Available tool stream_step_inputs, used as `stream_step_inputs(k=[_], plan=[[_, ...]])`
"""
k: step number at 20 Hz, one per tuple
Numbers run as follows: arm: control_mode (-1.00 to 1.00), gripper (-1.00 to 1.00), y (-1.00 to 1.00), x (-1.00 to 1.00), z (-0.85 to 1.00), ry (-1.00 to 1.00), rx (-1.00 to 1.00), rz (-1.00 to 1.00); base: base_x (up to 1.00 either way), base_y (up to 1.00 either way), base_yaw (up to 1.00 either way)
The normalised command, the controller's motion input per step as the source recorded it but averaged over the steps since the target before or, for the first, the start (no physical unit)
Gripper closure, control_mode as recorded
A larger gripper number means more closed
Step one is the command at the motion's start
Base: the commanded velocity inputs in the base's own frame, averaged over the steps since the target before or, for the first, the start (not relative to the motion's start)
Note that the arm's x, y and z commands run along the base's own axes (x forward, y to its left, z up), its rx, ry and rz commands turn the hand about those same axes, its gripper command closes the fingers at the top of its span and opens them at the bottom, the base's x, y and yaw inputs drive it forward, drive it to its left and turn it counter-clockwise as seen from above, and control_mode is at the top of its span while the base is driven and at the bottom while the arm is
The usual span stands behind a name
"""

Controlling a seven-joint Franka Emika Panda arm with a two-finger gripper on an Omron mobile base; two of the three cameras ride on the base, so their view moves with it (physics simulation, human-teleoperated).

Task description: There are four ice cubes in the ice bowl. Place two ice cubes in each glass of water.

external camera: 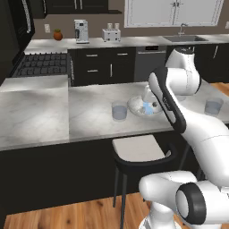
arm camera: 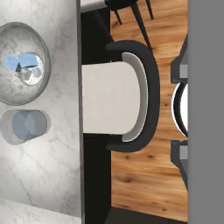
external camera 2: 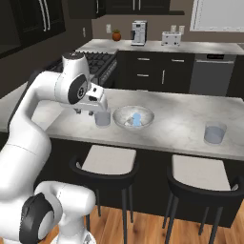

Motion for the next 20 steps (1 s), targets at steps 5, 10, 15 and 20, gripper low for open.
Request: stream_step_inputs(k=[5,10,15,20], plan=[[-1.00,-1.00,0.00,-0.15,0.00,0.00,0.00,0.00,0.00,0.00,0.00],[-1.00,-1.00,0.00,-0.46,-0.02,0.00,0.00,0.00,0.00,0.00,0.00],[-1.00,-1.00,0.00,-0.59,-0.12,0.00,0.00,0.00,0.00,0.00,0.00],[-1.00,-1.00,0.00,-0.59,-0.18,0.00,-0.01,0.00,0.00,0.00,0.00]])
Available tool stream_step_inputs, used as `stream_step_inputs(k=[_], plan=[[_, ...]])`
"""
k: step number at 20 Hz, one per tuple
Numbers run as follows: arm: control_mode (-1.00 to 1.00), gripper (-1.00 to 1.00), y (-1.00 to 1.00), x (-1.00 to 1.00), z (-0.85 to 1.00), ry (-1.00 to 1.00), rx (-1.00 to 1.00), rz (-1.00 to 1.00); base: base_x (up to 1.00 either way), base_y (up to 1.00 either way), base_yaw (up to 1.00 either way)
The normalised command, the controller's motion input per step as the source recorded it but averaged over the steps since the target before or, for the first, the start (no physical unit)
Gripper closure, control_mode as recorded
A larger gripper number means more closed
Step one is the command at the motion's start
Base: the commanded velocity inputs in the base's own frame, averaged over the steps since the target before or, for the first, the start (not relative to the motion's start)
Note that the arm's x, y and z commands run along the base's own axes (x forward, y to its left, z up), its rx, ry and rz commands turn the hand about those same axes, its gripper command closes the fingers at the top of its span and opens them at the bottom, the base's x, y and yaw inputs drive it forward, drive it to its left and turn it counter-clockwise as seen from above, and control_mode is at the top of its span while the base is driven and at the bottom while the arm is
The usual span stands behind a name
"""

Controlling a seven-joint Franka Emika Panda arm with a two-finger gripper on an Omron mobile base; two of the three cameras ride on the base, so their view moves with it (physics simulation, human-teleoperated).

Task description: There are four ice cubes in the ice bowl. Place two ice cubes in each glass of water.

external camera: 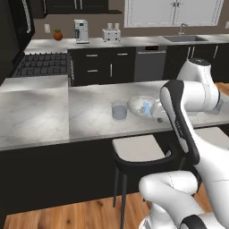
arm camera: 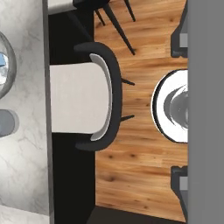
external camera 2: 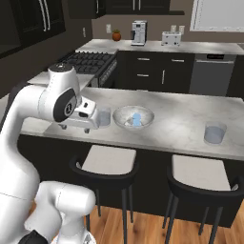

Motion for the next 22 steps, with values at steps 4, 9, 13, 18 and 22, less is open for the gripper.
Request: stream_step_inputs(k=[4,9,13,18,22], plan=[[-1.00,-1.00,0.04,-0.60,-0.24,0.00,-0.05,0.00,0.00,0.00,0.00],[-1.00,-1.00,0.18,-0.45,-0.20,0.00,-0.11,0.00,0.00,0.00,0.00],[-1.00,-1.00,0.23,-0.26,-0.13,0.00,-0.11,0.00,0.00,0.00,0.00],[1.00,-1.00,0.09,-0.08,-0.03,0.00,-0.04,0.00,-0.16,0.02,0.00],[1.00,-1.00,0.00,0.00,0.00,0.00,0.00,0.00,-0.22,-0.01,0.00]])
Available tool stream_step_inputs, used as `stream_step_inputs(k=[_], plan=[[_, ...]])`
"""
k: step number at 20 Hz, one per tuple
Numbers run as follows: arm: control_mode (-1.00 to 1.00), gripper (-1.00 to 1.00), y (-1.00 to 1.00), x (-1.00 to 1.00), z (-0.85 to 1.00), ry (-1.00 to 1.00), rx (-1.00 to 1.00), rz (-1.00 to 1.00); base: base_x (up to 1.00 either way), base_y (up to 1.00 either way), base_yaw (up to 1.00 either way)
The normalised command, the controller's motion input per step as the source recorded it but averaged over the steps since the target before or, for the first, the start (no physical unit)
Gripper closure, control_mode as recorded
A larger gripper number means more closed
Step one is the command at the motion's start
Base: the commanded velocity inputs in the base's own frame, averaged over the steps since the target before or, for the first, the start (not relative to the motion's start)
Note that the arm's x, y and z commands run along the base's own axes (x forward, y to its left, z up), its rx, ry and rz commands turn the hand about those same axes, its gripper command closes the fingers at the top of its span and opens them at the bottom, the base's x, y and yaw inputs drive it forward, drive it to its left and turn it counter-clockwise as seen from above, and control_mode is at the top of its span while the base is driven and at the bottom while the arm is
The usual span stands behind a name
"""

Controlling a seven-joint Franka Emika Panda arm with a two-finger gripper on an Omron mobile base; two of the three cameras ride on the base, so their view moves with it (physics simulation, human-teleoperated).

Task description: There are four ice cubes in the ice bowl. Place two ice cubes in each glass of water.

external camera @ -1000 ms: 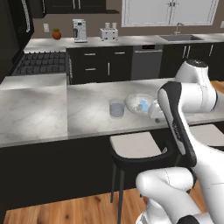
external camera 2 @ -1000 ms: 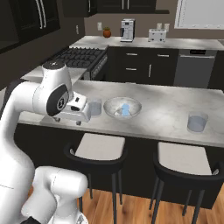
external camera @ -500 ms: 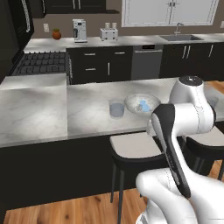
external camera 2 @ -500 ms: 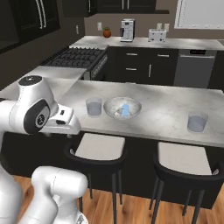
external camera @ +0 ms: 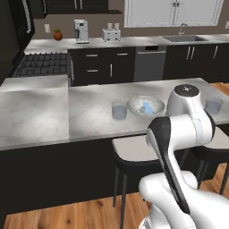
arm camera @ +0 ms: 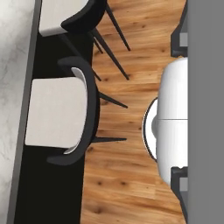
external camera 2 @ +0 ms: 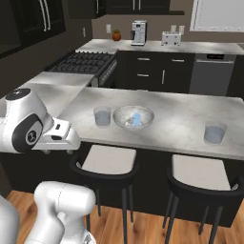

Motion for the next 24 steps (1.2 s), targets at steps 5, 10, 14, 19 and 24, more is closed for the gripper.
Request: stream_step_inputs(k=[5,10,14,19,24], plan=[[1.00,-1.00,0.00,0.00,0.00,0.00,0.00,0.00,-0.21,-0.21,0.00],[1.00,-1.00,0.00,0.00,0.00,0.00,0.00,0.00,-0.15,-0.36,0.00],[1.00,-1.00,0.00,0.00,0.00,0.00,0.00,0.00,-0.05,-0.43,0.00],[1.00,-1.00,0.00,0.00,0.00,0.00,0.00,0.00,0.00,-0.43,0.00],[1.00,-1.00,0.00,0.00,0.00,0.00,0.00,0.00,0.00,-0.47,0.00]])
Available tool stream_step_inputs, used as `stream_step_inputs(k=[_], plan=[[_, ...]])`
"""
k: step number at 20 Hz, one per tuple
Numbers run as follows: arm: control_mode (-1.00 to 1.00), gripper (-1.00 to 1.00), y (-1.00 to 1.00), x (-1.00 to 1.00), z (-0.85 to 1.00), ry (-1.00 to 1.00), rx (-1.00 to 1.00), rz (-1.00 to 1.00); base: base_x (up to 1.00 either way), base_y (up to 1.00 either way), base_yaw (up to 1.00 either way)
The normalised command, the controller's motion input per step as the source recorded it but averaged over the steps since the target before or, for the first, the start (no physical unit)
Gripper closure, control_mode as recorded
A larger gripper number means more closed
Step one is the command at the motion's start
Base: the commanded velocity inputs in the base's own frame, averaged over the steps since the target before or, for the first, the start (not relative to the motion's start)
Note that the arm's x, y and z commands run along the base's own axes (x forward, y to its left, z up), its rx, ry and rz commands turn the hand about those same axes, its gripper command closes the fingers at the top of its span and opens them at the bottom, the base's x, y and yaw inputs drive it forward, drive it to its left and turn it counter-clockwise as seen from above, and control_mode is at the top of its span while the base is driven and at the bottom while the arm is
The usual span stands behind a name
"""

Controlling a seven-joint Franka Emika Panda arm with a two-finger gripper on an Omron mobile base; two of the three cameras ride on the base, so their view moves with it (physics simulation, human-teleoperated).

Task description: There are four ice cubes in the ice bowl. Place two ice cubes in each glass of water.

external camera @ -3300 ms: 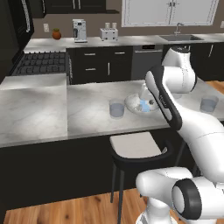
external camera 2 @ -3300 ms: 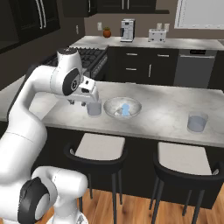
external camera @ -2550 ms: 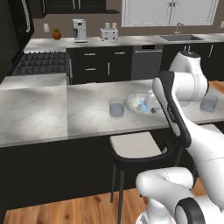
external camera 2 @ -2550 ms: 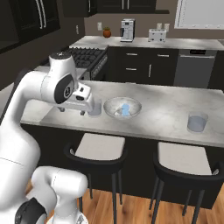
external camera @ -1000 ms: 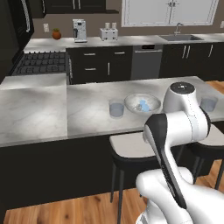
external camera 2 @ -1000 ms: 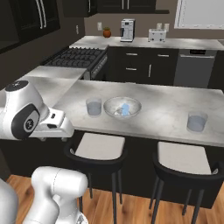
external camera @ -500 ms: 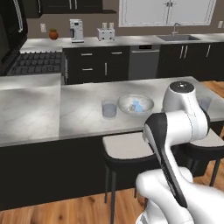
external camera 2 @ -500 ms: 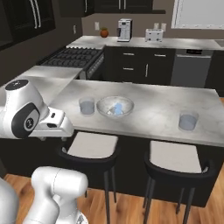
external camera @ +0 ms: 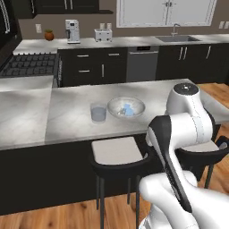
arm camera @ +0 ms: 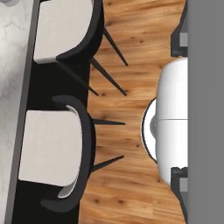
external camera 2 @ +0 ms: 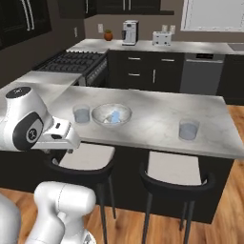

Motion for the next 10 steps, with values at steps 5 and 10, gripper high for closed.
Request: stream_step_inputs(k=[5,10], plan=[[1.00,-1.00,0.00,0.00,0.00,0.00,0.00,0.00,0.04,-0.44,0.00],[1.00,-1.00,0.00,0.00,0.00,0.00,0.00,0.00,0.25,-0.31,0.00]])
